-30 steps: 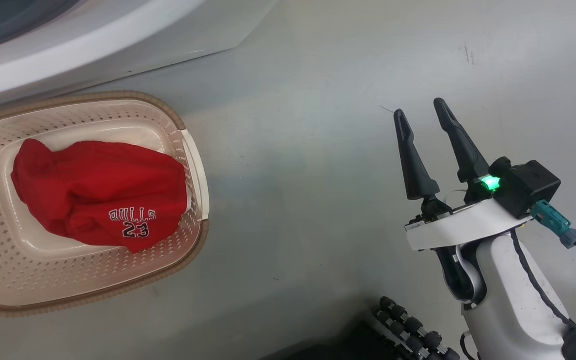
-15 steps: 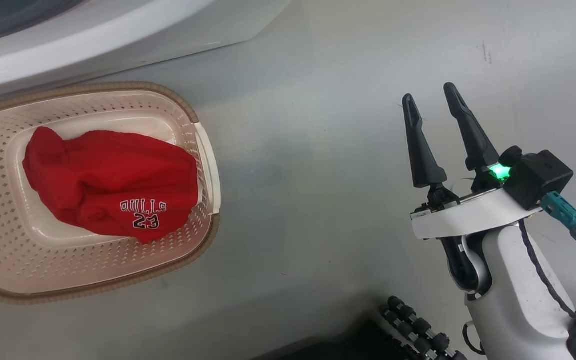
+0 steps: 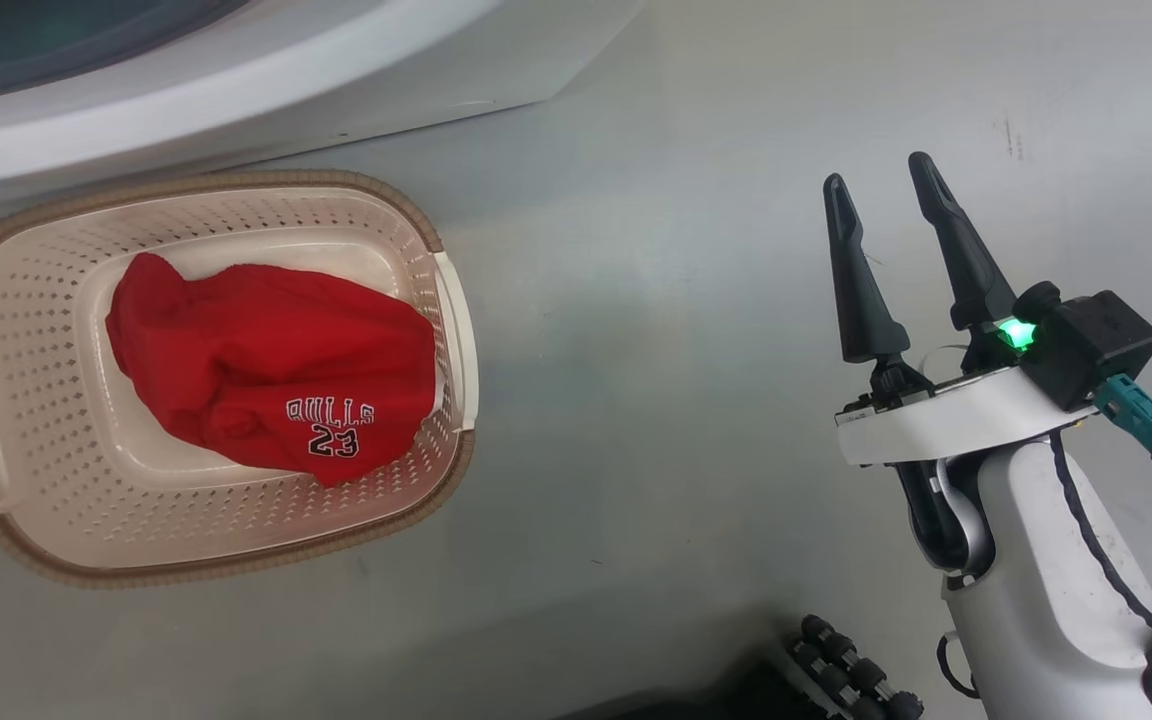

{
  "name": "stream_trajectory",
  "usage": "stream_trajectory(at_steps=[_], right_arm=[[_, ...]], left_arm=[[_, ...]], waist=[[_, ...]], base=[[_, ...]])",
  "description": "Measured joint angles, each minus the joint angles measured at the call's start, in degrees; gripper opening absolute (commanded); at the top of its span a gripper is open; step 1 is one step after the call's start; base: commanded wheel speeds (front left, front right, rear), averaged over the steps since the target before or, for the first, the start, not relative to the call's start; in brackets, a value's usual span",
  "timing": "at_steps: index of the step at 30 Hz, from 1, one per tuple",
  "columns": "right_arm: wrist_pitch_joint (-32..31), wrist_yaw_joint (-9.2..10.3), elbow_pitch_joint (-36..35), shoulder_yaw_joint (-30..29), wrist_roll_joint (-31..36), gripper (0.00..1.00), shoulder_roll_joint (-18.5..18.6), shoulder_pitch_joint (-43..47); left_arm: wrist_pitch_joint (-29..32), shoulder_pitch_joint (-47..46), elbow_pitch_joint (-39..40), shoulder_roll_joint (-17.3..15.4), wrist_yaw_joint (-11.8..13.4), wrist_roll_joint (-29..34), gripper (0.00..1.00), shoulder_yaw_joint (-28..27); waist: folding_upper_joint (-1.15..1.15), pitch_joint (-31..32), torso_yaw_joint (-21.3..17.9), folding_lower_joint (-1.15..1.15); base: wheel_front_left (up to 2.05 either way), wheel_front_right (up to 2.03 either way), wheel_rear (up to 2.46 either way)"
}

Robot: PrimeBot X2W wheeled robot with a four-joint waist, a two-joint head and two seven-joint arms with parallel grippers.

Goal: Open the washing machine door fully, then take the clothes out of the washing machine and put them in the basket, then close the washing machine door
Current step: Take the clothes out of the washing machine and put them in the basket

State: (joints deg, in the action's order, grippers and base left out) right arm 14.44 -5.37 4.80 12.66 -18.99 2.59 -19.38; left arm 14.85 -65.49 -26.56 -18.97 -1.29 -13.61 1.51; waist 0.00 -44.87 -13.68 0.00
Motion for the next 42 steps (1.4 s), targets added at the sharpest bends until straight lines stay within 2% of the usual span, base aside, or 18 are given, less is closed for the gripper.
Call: stream_trajectory(at_steps=[8, 18, 23, 30, 42], right_arm=[[0.0, -0.01, 1.1, -1.2, 1.5, 1.0, 0.0, 0.2], [0.0, -0.03, 2.9, -2.0, 2.6, 1.0, 0.0, 2.8], [0.0, -0.04, 3.6, -2.3, 3.0, 1.0, 0.0, 4.7], [0.0, -0.04, 4.8, -3.3, 3.6, 1.0, 0.1, 7.7], [0.0, -0.04, 5.5, -3.7, 3.6, 1.0, 0.1, 12.7]], left_arm=[[-12.8, 10.3, 4.5, 4.1, 2.4, -1.5, 0.0, -1.8], [-24.6, 26.0, 7.8, 8.8, 4.1, -1.9, 0.0, -2.3], [-27.6, 33.2, 8.9, 11.2, 4.6, -2.1, 0.0, -1.7], [-28.0, 40.4, 11.3, 13.4, 4.6, -2.0, 0.0, 0.5], [-29.0, 48.1, 20.6, 14.6, 4.7, -2.0, 0.0, 0.8]], waist=[[0.0, 3.1, 1.4, 0.0], [0.0, 9.4, 3.1, 0.0], [0.0, 13.2, 3.8, 0.0], [0.0, 18.7, 4.9, 0.0], [0.0, 27.7, 7.7, 0.0]], base=[[0.0, 0.0, 0.0], [0.0, 0.0, 0.0], [0.0, 0.0, 0.0], [0.0, 0.0, 0.0], [0.0, 0.0, 0.0]])
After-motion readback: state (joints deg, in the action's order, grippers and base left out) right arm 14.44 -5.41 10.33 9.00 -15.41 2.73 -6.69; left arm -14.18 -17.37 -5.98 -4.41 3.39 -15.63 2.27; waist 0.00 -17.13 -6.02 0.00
